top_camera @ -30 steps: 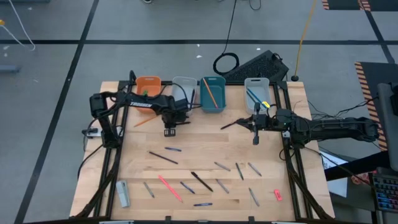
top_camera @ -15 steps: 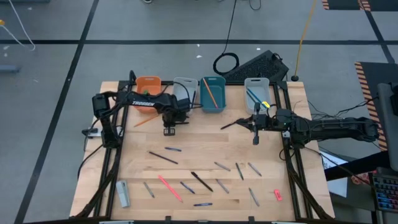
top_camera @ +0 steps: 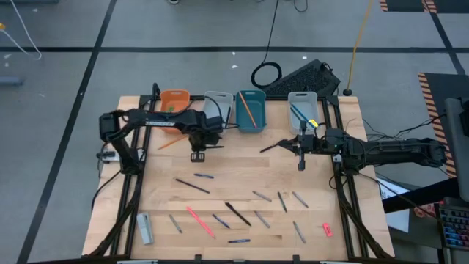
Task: Sort crayons/erasers/pens/pencils in bins
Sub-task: Put the black pen into the left gray bin
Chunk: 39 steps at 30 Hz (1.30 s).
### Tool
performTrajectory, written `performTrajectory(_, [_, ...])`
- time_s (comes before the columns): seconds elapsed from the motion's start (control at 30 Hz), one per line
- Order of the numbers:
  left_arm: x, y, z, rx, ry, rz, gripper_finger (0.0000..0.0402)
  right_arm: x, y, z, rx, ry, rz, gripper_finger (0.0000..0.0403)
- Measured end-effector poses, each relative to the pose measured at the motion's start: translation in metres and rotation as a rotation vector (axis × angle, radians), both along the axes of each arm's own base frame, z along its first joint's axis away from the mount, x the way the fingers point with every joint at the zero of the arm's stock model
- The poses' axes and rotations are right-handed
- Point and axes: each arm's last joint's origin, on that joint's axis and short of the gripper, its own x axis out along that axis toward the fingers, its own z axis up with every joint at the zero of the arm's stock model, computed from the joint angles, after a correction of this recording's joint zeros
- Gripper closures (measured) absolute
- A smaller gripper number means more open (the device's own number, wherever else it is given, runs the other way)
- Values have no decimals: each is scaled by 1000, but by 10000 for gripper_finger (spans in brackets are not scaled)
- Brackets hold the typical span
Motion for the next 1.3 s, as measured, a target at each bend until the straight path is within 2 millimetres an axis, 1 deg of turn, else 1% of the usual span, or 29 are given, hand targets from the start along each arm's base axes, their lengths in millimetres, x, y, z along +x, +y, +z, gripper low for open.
performTrajectory(0.13, [-10,2,25,9,-97,62,360,0,0,0,0,0,0,403])
performTrajectory(0.27, [-17,13,48,40,-239,183,360,0,0,0,0,-1,0,403])
performTrajectory(0.37, [-19,32,64,69,-397,342,360,0,0,0,3,-5,-1,403])
performTrajectory(0.5, [-21,65,74,70,-575,539,360,0,0,1,3,-9,-1,403])
performTrajectory(0.63, [-20,97,65,13,-666,658,360,0,0,1,4,-12,-1,403])
performTrajectory(0.77, [-20,125,41,-59,-645,756,360,0,0,1,4,-15,0,403])
performTrajectory(0.83, [-21,133,28,-96,-608,797,360,0,0,2,4,-16,2,403])
performTrajectory(0.93, [-22,143,12,-108,-568,831,360,0,0,1,4,-16,14,403])
performTrajectory(1.07, [-25,150,0,-125,-532,880,360,0,1,2,2,-16,24,403])
performTrajectory(1.2, [-29,157,-3,-127,-523,922,360,0,1,2,0,-16,24,403])
performTrajectory(1.3, [-34,161,-3,-93,-517,953,360,0,1,1,0,-16,24,403])
